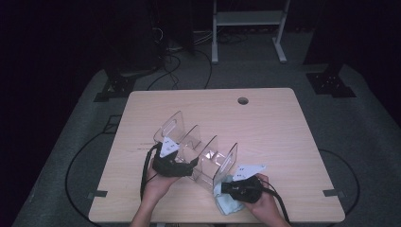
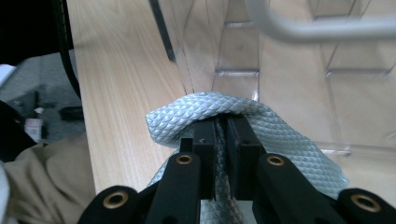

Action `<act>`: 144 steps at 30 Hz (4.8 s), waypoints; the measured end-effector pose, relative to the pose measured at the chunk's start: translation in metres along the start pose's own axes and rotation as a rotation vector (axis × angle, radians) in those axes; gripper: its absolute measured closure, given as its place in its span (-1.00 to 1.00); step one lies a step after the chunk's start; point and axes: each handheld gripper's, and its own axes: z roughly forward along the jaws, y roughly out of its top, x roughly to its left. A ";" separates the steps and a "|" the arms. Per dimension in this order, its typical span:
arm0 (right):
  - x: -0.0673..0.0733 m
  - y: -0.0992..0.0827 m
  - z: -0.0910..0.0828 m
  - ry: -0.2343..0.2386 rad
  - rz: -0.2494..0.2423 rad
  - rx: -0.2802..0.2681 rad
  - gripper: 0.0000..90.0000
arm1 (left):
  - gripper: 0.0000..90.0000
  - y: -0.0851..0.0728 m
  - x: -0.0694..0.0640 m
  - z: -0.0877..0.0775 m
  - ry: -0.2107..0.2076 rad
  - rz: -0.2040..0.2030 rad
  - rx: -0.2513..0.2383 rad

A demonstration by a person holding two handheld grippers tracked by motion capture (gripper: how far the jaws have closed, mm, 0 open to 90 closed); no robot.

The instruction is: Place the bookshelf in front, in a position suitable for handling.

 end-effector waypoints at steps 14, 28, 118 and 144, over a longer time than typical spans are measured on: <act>-0.018 -0.006 0.002 -0.026 0.050 0.017 0.84 | -0.81 0.000 0.000 0.000 0.000 0.004 0.004; -0.038 -0.006 -0.006 -0.021 0.138 -0.037 0.84 | -0.81 0.000 -0.001 0.001 0.004 -0.001 0.001; -0.035 0.040 -0.064 -0.087 0.062 -0.214 0.85 | -0.83 0.000 -0.002 0.002 -0.024 0.004 0.009; -0.007 0.040 -0.057 0.005 -0.018 -0.184 0.84 | -0.83 0.000 -0.004 0.003 -0.015 0.003 0.007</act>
